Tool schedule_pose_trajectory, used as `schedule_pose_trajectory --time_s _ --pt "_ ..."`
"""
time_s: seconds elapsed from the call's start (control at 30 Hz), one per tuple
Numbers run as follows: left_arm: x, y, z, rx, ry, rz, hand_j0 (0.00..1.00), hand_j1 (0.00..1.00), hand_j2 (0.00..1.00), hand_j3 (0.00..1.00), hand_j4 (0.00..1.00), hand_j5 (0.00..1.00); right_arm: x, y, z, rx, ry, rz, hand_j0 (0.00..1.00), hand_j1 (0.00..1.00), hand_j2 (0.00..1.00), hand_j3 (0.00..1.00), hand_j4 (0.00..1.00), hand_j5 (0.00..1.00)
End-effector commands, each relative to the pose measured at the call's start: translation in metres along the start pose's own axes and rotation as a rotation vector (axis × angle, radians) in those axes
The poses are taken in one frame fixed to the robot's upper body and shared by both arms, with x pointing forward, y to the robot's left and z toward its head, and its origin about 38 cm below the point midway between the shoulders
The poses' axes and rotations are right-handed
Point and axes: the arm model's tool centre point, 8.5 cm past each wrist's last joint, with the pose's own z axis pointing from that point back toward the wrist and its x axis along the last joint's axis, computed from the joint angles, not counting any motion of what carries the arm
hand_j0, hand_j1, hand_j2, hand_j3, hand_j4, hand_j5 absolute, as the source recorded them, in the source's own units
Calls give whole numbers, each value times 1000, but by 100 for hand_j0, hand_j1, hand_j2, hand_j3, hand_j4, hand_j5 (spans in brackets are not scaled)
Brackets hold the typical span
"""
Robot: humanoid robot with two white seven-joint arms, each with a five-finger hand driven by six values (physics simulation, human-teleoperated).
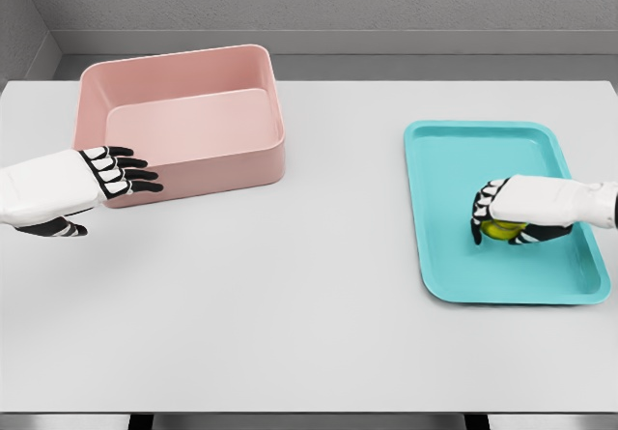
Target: Put the tennis from the blue tray into the pink basket with both arms
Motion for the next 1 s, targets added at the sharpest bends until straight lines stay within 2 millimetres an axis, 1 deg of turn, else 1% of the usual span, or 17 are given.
schedule_pose_trajectory --time_s 0.0,0.07,0.13,0.23,0.33,0.4,0.43,0.63,0.83,0.97 --pt "0 1 0 3 1 4 100 100 100 100 100 100 6 -5 -1 -9 -14 14 46 46 46 46 46 46" --pt "0 1 0 3 1 4 100 100 100 100 100 100 13 -11 -2 -1 -33 40 46 46 46 46 46 46" --pt "0 1 0 3 1 4 100 100 100 100 100 100 20 -21 -2 -16 -47 71 46 46 46 46 46 46" --pt "0 1 0 4 0 5 100 100 100 100 100 100 22 -29 -2 -30 -50 89 46 46 46 46 46 46" --pt "0 1 0 3 1 4 100 100 100 100 100 100 41 -40 -5 -44 -96 143 46 46 46 46 46 46" --pt "0 1 0 3 1 4 100 100 100 100 100 100 43 -44 -5 -51 -102 151 46 46 46 46 46 46" --pt "0 1 0 3 1 4 100 100 100 100 100 100 49 -47 -6 -54 -113 171 46 46 46 46 46 46" --pt "0 1 0 4 -1 3 100 100 100 100 100 100 53 -61 -8 -80 -120 205 46 46 46 46 46 46" --pt "1 1 0 5 -3 2 100 100 100 100 100 100 68 -72 -29 -115 -164 246 46 46 46 46 46 46" --pt "1 2 0 6 -3 1 100 100 100 100 100 100 76 -84 -40 -150 -192 266 46 46 46 46 46 46"
